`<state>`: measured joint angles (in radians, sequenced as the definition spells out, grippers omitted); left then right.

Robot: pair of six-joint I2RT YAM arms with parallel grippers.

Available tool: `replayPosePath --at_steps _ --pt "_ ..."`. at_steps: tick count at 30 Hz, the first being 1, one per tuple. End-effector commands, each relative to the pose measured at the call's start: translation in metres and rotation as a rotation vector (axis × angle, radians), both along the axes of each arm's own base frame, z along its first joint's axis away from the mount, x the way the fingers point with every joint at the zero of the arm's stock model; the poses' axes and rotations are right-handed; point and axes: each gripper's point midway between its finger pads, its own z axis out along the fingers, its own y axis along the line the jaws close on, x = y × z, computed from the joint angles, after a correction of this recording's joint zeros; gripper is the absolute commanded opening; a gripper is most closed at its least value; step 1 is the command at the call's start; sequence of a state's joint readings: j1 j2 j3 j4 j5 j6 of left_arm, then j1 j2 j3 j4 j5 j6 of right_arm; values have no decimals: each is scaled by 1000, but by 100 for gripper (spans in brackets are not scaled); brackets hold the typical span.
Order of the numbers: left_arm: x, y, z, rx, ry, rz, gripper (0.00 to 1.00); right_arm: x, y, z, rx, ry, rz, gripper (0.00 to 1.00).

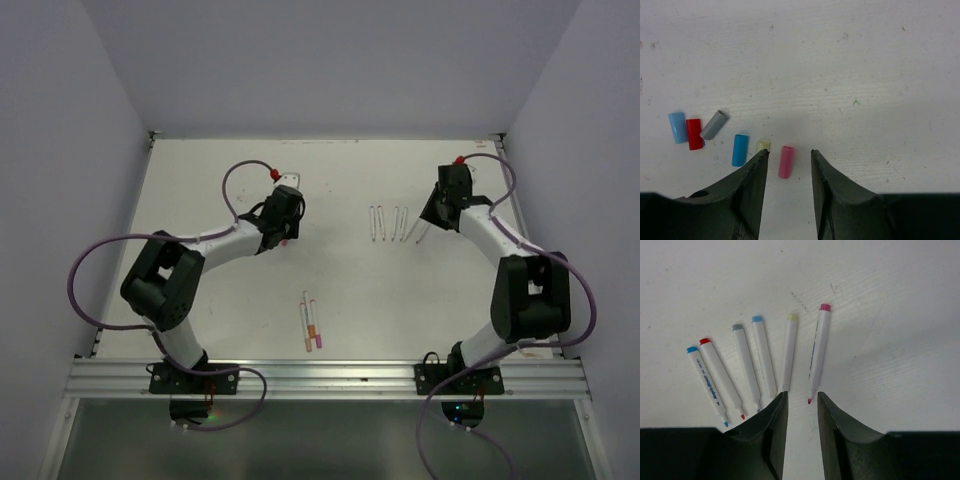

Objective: Open the pen caps

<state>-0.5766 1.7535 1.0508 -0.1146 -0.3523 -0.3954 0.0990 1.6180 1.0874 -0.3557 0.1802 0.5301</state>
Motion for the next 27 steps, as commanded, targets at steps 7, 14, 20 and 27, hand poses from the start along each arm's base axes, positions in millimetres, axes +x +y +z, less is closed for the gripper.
replayPosePath --at_steps 7,14,20,27 --pt "-19 -6 54 -132 -105 -18 46 -69 86 23 -29 2 258 34" --pt "-46 5 56 -210 -123 -6 50 -137 174 -4 67 43 448 34" --pt "-71 9 40 -263 -65 -27 57 -178 218 -21 31 86 597 34" --pt "-88 3 43 -321 -50 -85 86 -204 262 -20 13 75 695 34"
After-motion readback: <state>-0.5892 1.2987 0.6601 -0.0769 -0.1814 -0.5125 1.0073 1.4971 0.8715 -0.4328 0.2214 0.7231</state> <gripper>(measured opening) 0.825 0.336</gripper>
